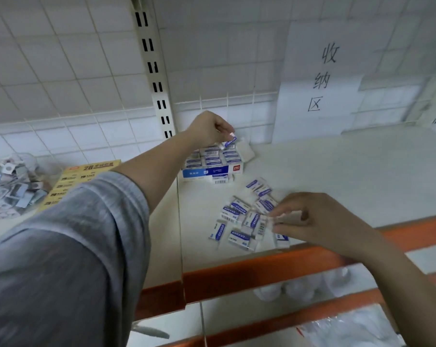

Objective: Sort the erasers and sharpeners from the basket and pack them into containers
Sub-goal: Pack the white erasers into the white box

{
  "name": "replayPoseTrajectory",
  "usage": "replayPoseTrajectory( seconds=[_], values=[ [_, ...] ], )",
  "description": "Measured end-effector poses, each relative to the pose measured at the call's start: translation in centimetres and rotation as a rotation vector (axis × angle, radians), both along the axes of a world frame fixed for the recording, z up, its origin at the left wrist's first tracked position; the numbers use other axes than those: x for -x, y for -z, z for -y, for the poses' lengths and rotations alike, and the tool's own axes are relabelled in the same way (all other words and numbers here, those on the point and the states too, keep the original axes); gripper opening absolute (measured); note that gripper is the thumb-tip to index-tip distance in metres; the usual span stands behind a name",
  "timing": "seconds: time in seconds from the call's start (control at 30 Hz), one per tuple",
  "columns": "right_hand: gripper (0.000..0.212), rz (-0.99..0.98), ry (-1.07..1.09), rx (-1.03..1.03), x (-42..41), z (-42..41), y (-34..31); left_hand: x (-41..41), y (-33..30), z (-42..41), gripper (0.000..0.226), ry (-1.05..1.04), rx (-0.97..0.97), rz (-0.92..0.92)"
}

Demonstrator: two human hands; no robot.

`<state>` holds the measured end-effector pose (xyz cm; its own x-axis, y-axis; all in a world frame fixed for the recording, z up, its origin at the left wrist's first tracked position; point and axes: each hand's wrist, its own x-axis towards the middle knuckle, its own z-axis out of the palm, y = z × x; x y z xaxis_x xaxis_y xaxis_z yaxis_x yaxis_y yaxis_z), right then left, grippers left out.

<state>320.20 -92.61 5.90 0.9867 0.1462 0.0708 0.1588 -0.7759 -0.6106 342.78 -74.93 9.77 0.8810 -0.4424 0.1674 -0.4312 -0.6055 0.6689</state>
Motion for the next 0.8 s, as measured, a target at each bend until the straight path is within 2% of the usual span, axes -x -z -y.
replayPoseTrajectory(
  seconds=[0.13,0.4,0.53,0.7,0.8],
  values=[
    [0.025,-0.029,-0.016,-0.009,0.6,-0.1,0.0,-0.4,0.5,0.4,0.022,0.042,-0.136,0.028],
    [0.031,-0.094,0.023,0.014,0.8,-0.8,-0.1,-0.8,0.9,0.3,0.02,0.119,-0.245,-0.009],
    [0.031,-0.129,0.074,-0.013,0.7,-1.0,0.1,-0.9,1.4,0.3,0.02,0.112,-0.228,-0.004],
    [0.046,-0.178,0.154,-0.006,0.7,-1.2,0.3,-0.7,1.7,0.1,0.017,0.074,-0.19,0.033],
    [0.042,-0.18,0.16,-0.015,0.9,-1.4,0.2,-0.5,1.8,0.1,0.017,0.049,-0.178,0.037]
  ],
)
